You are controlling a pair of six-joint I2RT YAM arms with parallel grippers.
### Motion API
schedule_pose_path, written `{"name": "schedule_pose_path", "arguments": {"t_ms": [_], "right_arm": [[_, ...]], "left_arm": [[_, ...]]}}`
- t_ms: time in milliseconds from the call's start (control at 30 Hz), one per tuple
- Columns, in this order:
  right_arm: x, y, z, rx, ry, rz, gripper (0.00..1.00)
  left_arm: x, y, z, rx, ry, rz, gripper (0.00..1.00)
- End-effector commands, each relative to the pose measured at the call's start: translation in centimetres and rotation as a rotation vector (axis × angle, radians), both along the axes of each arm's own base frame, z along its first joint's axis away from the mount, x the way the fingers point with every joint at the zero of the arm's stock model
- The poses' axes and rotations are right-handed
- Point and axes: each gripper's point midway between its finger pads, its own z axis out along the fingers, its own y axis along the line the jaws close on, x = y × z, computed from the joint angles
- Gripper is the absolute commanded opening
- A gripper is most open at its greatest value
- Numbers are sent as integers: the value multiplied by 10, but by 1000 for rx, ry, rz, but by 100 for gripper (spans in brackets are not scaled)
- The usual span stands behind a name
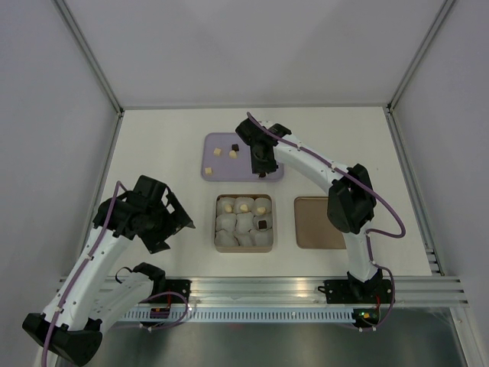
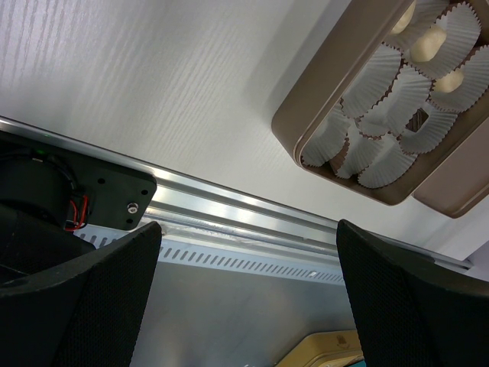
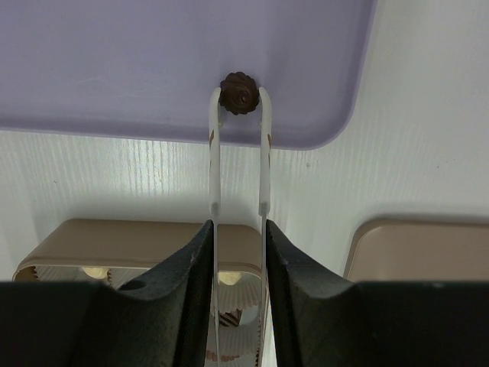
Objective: Pack the chocolate
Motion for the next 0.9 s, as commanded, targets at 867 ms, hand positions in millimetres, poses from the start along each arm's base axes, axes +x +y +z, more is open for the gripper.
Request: {"name": "schedule_pose_path", "arguments": {"t_ms": [867], "right_arm": [[10,-6,20,-20,-67,18,14]], "left_arm": [[5,-3,6,-21,-22,17,100]]}}
